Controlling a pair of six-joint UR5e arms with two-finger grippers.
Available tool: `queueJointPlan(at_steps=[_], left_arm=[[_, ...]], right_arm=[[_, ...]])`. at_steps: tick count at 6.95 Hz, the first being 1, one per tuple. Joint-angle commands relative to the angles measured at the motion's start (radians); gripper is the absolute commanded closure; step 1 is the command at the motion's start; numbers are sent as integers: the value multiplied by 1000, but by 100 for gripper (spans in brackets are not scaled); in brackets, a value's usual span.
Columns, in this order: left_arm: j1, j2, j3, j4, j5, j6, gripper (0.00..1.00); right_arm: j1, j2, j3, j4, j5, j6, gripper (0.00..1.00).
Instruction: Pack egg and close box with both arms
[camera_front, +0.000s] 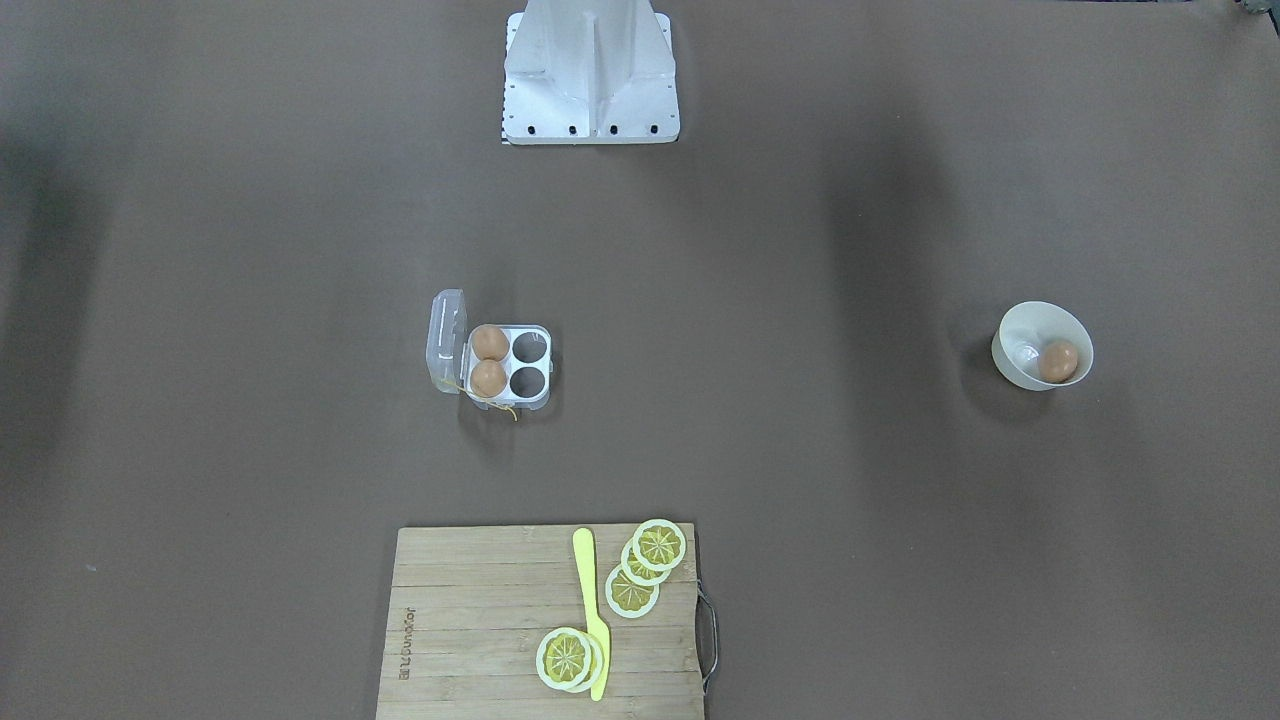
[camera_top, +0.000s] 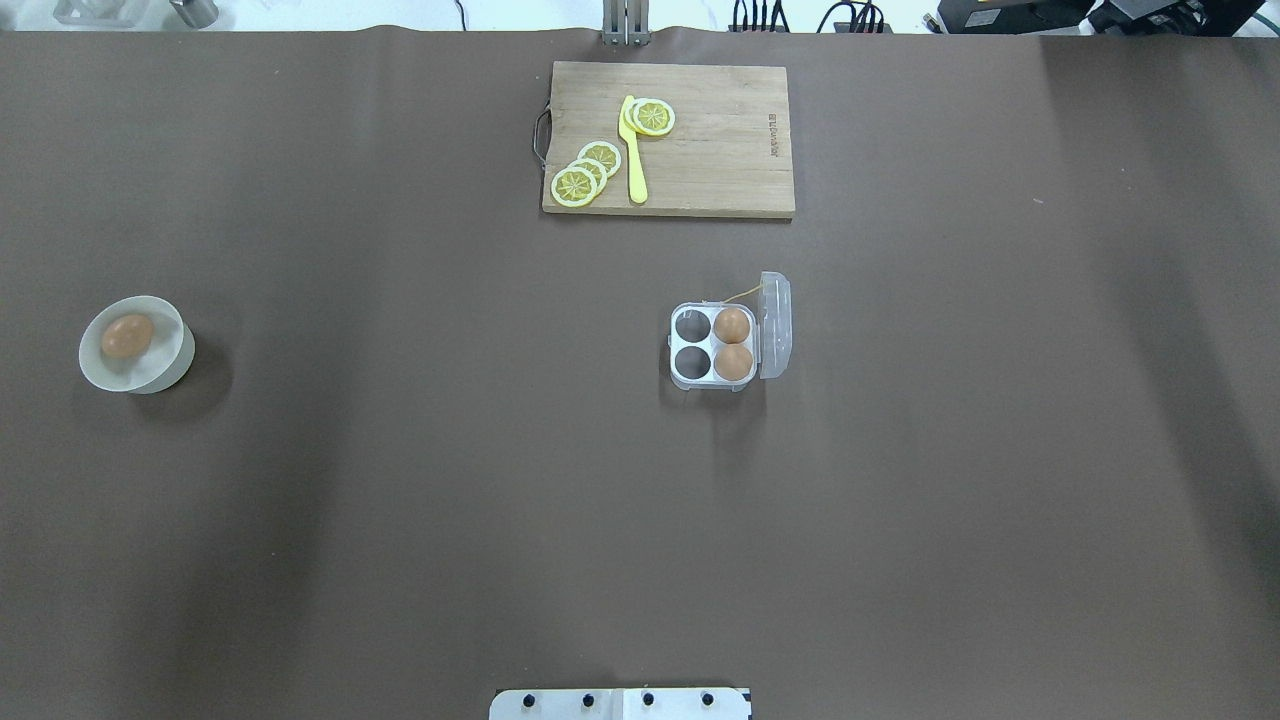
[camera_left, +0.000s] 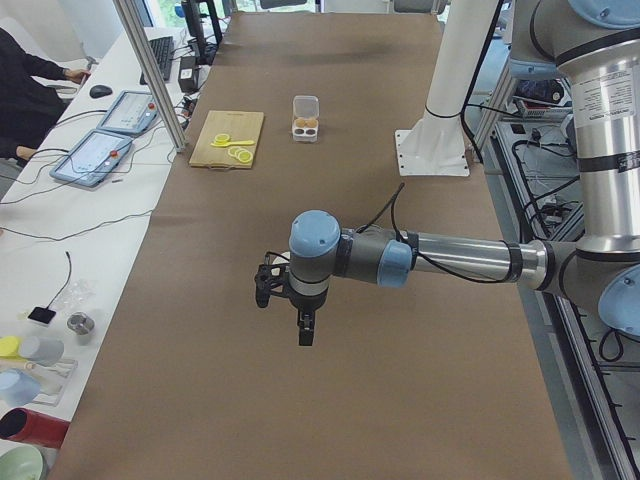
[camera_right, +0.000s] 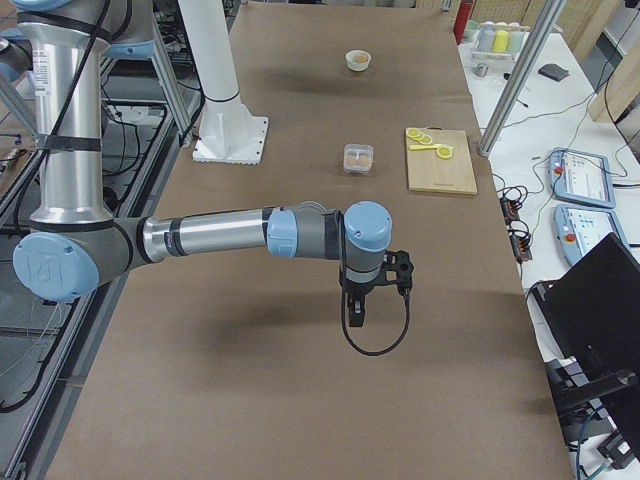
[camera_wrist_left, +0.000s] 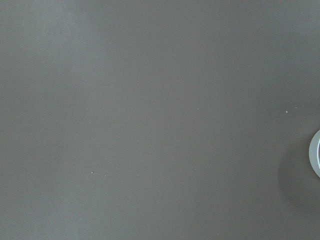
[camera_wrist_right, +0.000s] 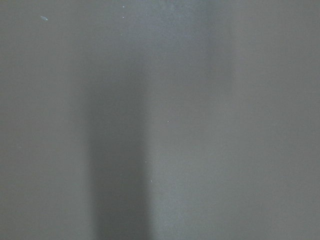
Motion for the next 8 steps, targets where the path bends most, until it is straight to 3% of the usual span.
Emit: queueJointPlan(at_steps=[1,4,6,8], left_arm=[[2,-7,-11,0,-12,-1,2],[5,-5,-2,-5,-20,-6,2],[5,-33,21,-9,-188,-9,2],[5,-158,49,-8,-198,2,2]], right_arm=[[-1,0,1,0,15,1,0],[-1,0,1,0,16,2,0],[-1,0,-1,0,18,2,0],[-1,0,-1,0,32,2,0]])
